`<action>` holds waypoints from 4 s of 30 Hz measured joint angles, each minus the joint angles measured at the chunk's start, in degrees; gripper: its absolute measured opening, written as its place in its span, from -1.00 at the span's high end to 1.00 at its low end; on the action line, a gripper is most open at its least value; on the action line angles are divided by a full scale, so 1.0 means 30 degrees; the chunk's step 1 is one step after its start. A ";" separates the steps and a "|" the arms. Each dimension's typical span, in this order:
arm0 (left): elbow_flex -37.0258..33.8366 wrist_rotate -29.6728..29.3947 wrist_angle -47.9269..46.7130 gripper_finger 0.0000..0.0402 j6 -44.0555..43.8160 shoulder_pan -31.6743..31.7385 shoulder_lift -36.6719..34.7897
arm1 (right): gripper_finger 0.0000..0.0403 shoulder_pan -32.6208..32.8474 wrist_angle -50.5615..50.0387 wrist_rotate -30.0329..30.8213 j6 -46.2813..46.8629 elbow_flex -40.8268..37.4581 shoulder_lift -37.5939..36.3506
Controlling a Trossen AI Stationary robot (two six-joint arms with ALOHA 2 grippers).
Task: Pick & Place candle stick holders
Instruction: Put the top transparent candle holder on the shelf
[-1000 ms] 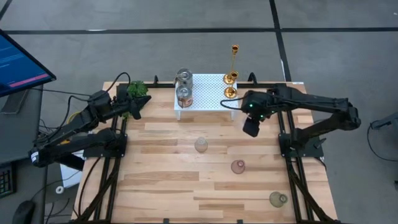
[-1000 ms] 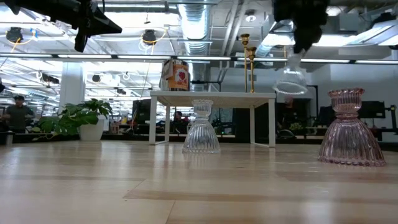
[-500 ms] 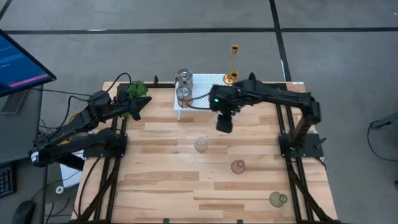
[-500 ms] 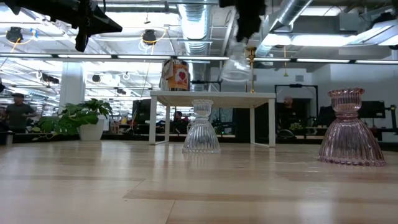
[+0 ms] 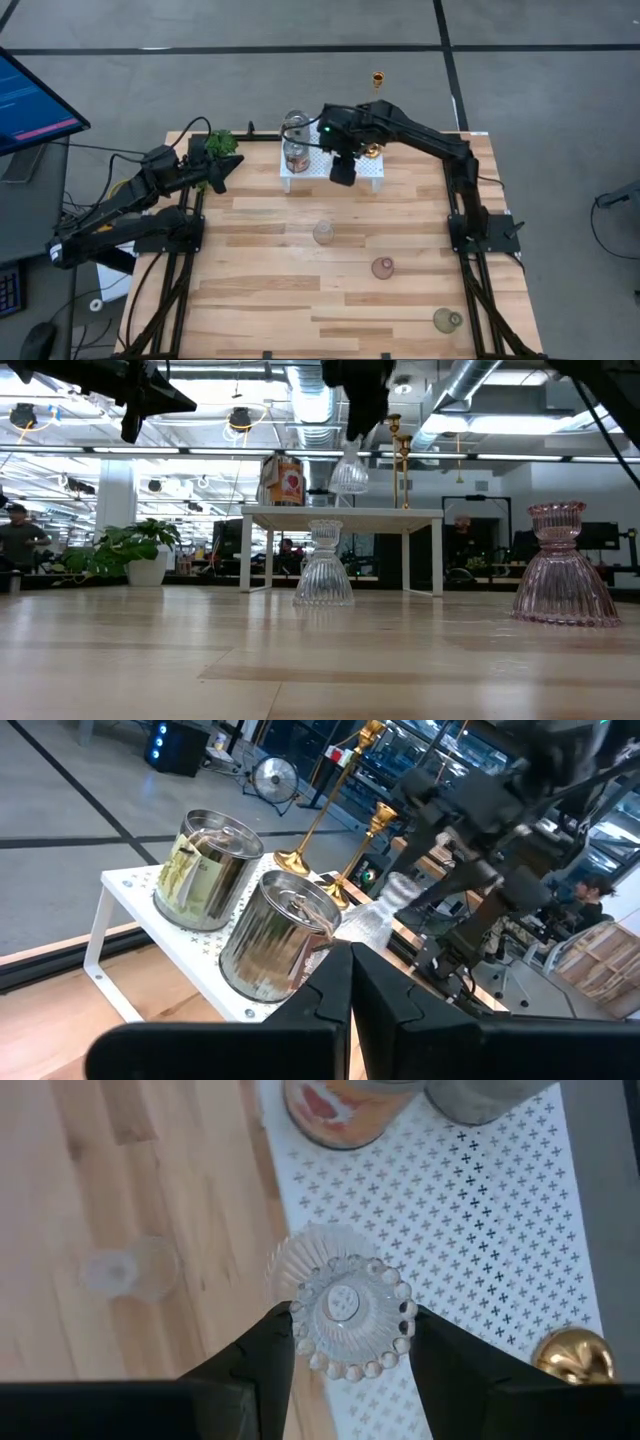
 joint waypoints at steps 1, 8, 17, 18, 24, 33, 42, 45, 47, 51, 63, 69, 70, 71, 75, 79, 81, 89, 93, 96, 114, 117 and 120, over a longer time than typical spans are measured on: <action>-0.0007 -0.0003 0.0000 0.97 0.0000 0.0000 -0.0004 | 0.22 -0.0082 0.0055 -0.0001 0.0008 0.0002 0.0178; -0.0006 -0.0007 0.0000 0.97 0.0000 0.0000 -0.0001 | 0.22 -0.0703 0.1297 -0.0037 -0.0106 -0.0024 0.0422; -0.0004 -0.0007 0.0000 0.97 0.0000 0.0000 0.0000 | 0.22 -0.1326 0.1653 -0.0189 -0.0274 -0.0057 0.1238; -0.0006 -0.0007 0.0002 0.97 0.0000 0.0000 -0.0002 | 0.22 -0.1366 0.1667 -0.0241 -0.0430 -0.0053 0.1190; 0.0000 -0.0007 0.0000 0.97 0.0000 0.0000 0.0000 | 0.22 -0.1485 0.2201 -0.0223 -0.0554 -0.0024 0.1150; 0.0000 -0.0007 0.0003 0.97 0.0000 0.0000 -0.0004 | 0.21 -0.1782 0.2832 -0.0544 -0.0690 -0.0024 0.1128; 0.0000 -0.0007 0.0001 0.97 0.0000 0.0000 0.0000 | 0.12 -0.1767 0.2990 -0.0573 -0.0686 -0.0024 0.1128; 0.0000 -0.0007 0.0005 0.97 0.0000 0.0000 -0.0005 | 0.15 -0.1767 0.3169 -0.0565 -0.0680 -0.0024 0.1128; 0.0000 -0.0007 0.0007 0.97 0.0000 0.0000 -0.0007 | 0.15 -0.1767 0.3301 -0.0573 -0.0678 -0.0024 0.1128; 0.0000 -0.0007 0.0000 0.97 -0.0003 0.0000 0.0000 | 0.13 -0.1767 0.3341 -0.0587 -0.0678 -0.0024 0.1128; 0.0000 -0.0007 0.0007 0.97 -0.0131 0.0000 -0.0007 | 0.13 -0.1665 0.3139 -0.0503 -0.0784 0.0005 0.1952; 0.0000 -0.0007 0.0015 0.97 -0.0138 0.0000 -0.0007 | 0.04 -0.1643 0.3133 -0.0137 -0.0971 -0.0017 0.1857; 0.0000 -0.0015 0.0022 0.97 -0.0138 0.0000 -0.0007 | 0.01 -0.1643 0.3115 -0.0136 -0.0989 -0.0024 0.1857; 0.0000 -0.0015 0.0022 0.97 -0.0138 0.0000 -0.0007 | -0.03 -0.1651 0.3134 -0.0143 -0.0991 -0.0024 0.1857; 0.0000 -0.0008 0.0071 0.97 -0.0138 0.0000 -0.0007 | -0.21 -0.1651 0.3515 -0.0012 -0.1064 -0.0024 0.1857; 0.0000 -0.0007 0.0081 0.97 -0.0143 0.0000 -0.0007 | -0.32 -0.1621 0.3517 0.0574 -0.1068 0.0381 0.1760; 0.0000 -0.0015 0.0081 0.97 -0.0146 0.0000 -0.0007 | -0.33 -0.1629 0.3646 0.0708 -0.1144 0.0238 0.1230; -0.0002 -0.0007 0.0131 0.97 -0.0146 0.0000 -0.0007 | -0.31 -0.0962 0.3477 0.1652 -0.0888 0.0406 -0.0454; 0.0000 -0.0014 0.0131 0.97 -0.0146 0.0000 -0.0007 | 0.04 0.0231 0.3080 0.2275 -0.0939 0.0442 -0.1218; 0.0000 -0.0007 0.0135 0.97 -0.0146 0.0000 -0.0007 | 0.63 0.1039 0.2532 0.1710 -0.0992 0.0398 -0.1040; 0.0000 0.0311 0.0138 0.97 -0.0226 -0.0005 -0.0007 | 1.00 0.0508 0.2276 0.1621 -0.1572 -0.0104 0.2315; 0.0000 0.0299 0.0138 0.97 -0.0211 0.0000 -0.0007 | 1.00 0.0181 0.2618 0.1645 -0.1693 -0.0028 0.2345; 0.0000 0.0299 0.0138 0.97 -0.0197 0.0000 -0.0007 | 1.00 -0.0139 0.2820 0.1636 -0.1712 -0.0060 0.2352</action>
